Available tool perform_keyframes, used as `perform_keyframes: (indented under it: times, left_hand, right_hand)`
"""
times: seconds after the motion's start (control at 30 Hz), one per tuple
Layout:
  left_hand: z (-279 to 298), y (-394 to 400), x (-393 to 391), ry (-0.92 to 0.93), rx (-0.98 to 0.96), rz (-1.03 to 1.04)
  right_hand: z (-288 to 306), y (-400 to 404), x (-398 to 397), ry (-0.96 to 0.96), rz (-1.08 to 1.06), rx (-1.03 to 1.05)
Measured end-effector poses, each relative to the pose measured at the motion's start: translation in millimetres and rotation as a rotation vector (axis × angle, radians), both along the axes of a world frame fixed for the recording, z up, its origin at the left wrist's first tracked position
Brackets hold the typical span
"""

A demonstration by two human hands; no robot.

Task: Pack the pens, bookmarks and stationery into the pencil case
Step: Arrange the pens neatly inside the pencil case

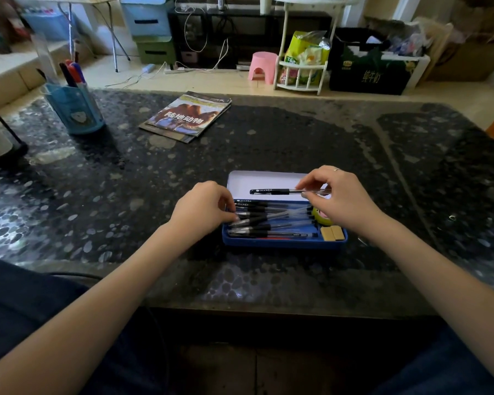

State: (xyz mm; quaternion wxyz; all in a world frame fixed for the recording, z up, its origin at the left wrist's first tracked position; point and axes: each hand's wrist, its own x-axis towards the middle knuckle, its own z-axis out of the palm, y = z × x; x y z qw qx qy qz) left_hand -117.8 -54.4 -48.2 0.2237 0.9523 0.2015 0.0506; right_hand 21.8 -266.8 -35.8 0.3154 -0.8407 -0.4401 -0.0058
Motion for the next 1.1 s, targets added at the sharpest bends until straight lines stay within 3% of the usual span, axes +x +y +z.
perform_keyframes:
  times: [0.13, 0.53, 0.9, 1.1]
  left_hand:
    - [-1, 1, -4, -0.014, 0.154, -0.13]
    - [-5, 0, -9, -0.11, 0.18, -0.222]
    - [-12, 1, -13, -0.216, 0.26, -0.191]
    - [-13, 2, -13, -0.202, 0.25, -0.143]
  right_hand:
    - [1, -1, 0, 0.005, 0.007, -0.002]
    - [0, -1, 0, 0.113, 0.109, -0.085]
    - [-6, 2, -6, 0.148, 0.177, -0.203]
    - [-14, 8, -12, 0.124, 0.163, -0.171]
